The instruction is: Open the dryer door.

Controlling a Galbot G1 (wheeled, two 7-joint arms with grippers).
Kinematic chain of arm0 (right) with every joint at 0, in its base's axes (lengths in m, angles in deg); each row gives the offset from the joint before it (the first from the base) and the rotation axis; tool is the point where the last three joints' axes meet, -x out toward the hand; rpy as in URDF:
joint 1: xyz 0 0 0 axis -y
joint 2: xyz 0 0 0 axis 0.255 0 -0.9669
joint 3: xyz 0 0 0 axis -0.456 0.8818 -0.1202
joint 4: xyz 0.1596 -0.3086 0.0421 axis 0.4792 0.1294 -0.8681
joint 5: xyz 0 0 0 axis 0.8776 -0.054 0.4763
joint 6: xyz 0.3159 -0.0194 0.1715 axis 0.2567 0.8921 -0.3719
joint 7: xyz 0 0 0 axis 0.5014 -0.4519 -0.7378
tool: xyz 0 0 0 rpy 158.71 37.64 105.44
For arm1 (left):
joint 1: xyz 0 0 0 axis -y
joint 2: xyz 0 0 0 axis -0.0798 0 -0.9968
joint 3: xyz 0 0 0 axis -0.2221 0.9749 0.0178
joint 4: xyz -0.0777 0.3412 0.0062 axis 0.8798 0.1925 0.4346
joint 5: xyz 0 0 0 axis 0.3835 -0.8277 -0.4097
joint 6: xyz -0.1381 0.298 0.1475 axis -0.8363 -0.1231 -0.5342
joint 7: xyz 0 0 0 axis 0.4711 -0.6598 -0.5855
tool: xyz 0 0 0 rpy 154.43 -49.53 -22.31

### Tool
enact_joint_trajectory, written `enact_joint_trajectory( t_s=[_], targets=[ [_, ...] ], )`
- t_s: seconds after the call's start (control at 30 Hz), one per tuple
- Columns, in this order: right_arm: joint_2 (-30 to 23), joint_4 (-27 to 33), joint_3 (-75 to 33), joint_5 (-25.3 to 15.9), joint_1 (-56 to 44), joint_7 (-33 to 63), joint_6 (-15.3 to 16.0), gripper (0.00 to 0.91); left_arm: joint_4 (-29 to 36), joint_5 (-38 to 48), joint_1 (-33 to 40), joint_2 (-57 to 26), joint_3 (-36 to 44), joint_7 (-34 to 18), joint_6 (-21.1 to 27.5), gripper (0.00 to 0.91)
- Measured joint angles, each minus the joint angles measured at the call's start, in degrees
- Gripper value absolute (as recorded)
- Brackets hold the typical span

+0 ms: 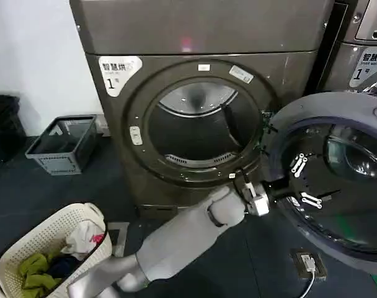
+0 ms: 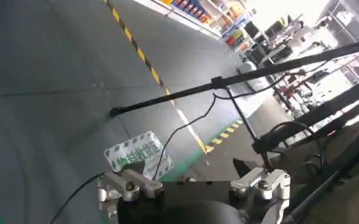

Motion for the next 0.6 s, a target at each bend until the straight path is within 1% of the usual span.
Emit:
enact_joint_trajectory(
  t_s=[0.23,0.47,0.53,0.6],
  targets=[
    [-0.09,-0.19,-0.01,0.02,0.1,-0.15,-0.07,0.907,-1.96,-0.16,0.37,1.2,-0.11,-0.54,2.88,0.907],
    [-0.09,-0.31,-0.01,0.03,0.17,-0.25,-0.15,0.907,-2.18,-0.02,0.38,1.31,-0.11,-0.63,4.94,0.907],
    [-0.08,-0.36,-0.01,0.04,0.17,-0.28,-0.15,0.907,-2.1,0.06,0.39,1.31,-0.11,-0.65,5.93,0.907],
    [-0.06,-0.38,-0.01,0.05,0.17,-0.29,-0.16,0.907,-1.7,0.45,0.31,1.25,-0.11,-0.77,7.99,0.907]
  ],
)
